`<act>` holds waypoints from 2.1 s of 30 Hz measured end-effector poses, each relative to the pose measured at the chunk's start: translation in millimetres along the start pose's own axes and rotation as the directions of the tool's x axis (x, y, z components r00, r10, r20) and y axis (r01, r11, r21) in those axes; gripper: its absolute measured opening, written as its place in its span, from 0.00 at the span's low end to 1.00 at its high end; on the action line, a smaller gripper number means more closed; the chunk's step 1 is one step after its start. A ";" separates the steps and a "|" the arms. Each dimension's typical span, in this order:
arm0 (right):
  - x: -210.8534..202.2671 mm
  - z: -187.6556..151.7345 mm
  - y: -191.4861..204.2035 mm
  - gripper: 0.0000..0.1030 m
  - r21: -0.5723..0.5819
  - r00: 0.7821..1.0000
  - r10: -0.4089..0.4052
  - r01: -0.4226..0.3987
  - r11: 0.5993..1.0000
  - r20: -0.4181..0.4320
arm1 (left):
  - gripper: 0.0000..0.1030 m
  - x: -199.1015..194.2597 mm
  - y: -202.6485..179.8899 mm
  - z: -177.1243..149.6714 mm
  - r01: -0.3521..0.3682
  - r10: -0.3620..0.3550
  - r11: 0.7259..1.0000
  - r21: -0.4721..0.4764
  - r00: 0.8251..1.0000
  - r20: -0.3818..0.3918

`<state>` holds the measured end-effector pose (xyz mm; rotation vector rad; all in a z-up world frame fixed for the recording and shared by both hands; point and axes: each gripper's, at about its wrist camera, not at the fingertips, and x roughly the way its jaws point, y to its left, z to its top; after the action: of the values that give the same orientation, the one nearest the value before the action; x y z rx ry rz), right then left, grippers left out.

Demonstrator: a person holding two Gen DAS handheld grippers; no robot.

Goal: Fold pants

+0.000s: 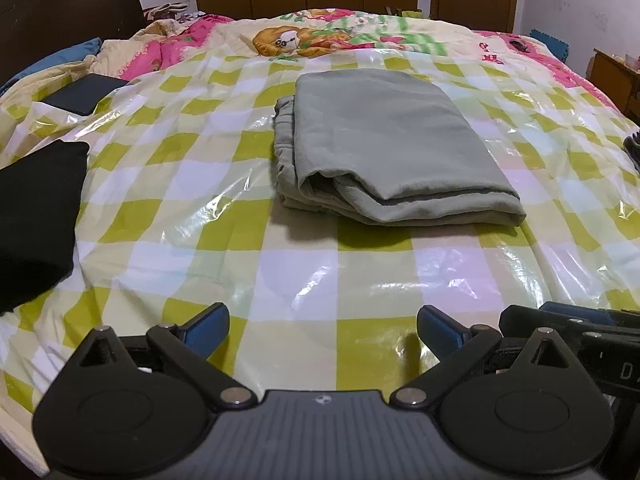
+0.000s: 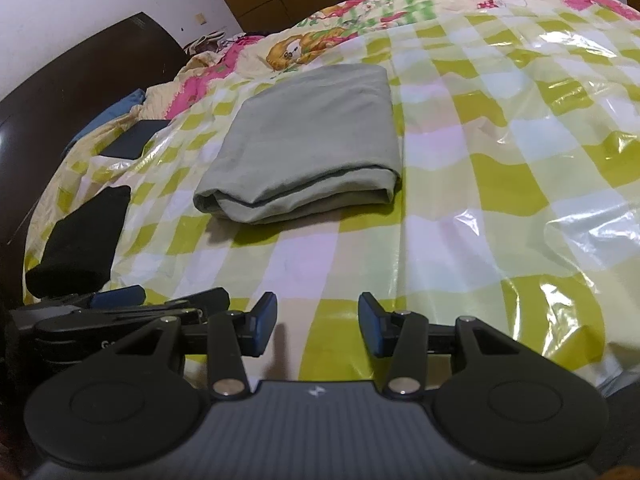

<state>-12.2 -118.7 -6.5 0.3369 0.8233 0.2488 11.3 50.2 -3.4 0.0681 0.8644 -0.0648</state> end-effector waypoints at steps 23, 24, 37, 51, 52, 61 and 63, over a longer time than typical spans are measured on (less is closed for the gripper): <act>5.0 -0.8 -1.5 0.50 -0.012 1.000 0.004 -0.004 1.000 -0.011 | 1.00 -0.5 2.8 -1.0 0.015 -0.015 1.000 -0.016 1.000 -0.001; 5.4 -0.9 -1.3 0.50 -0.014 1.000 0.004 -0.004 1.000 -0.012 | 1.00 -0.4 3.3 -1.1 0.014 -0.014 1.000 -0.016 1.000 -0.002; 4.9 -0.9 -0.8 0.52 -0.015 1.000 0.006 -0.006 1.000 -0.012 | 1.00 -0.3 4.4 -1.1 0.018 -0.018 1.000 -0.024 1.000 -0.004; 6.0 -1.4 -0.7 0.54 -0.013 1.000 0.013 -0.013 1.000 -0.013 | 1.00 -2.4 6.1 -1.6 0.028 -0.029 0.999 -0.032 1.000 -0.005; 6.0 -1.4 -0.5 0.54 -0.014 1.000 0.013 -0.013 1.000 -0.013 | 1.00 -2.4 6.3 -1.7 0.030 -0.030 0.999 -0.034 1.000 -0.006; 6.9 -1.6 -1.7 0.55 -0.012 1.000 0.015 -0.016 1.000 -0.018 | 1.00 -1.4 6.9 -1.5 0.031 -0.032 0.999 -0.036 0.999 -0.013; 7.1 -1.8 -1.5 0.55 -0.013 1.000 0.015 -0.015 1.000 -0.019 | 1.00 -0.8 6.8 -1.6 0.031 -0.031 0.999 -0.037 0.999 -0.016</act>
<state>-8.7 -117.3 -13.1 0.3292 0.8376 0.2718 10.1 57.1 -3.6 0.0211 0.8826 -0.0774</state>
